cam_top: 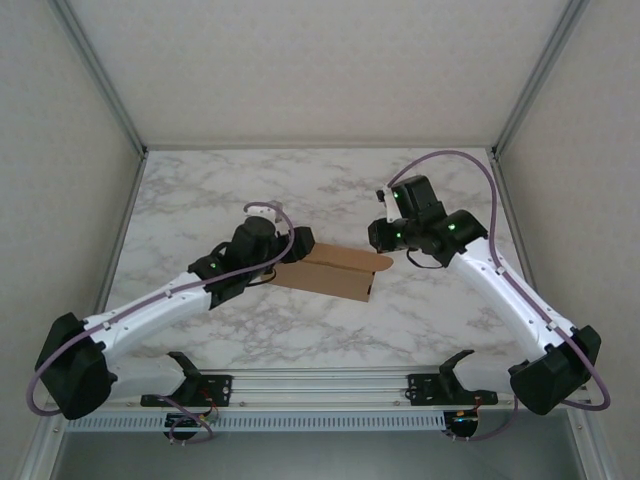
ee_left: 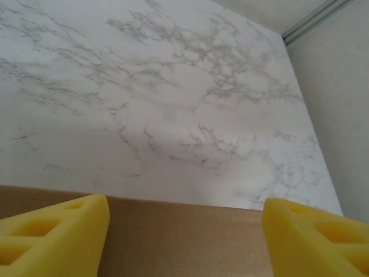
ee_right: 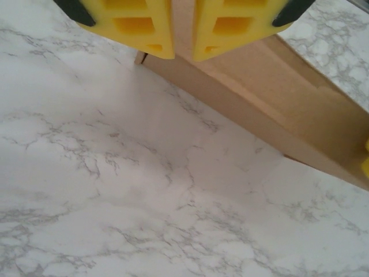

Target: Fold the paper box

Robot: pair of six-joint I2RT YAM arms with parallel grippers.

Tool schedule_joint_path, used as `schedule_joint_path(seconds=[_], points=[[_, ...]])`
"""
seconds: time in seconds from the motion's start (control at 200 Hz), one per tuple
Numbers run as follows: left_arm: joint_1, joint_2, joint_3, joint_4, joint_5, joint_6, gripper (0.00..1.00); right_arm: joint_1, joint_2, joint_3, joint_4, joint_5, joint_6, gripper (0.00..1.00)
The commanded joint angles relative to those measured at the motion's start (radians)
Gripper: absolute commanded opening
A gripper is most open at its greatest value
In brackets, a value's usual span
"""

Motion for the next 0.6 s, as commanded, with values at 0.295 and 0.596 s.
schedule_joint_path(seconds=[0.295,0.596], points=[[-0.021,0.029,-0.027,0.012,-0.05,-0.043,0.71,0.006,-0.104,-0.094,-0.058,-0.007,0.403,0.49],[-0.022,0.036,-0.022,0.004,-0.058,-0.035,0.71,-0.029,-0.046,-0.113,-0.01,-0.035,0.429,0.52]])
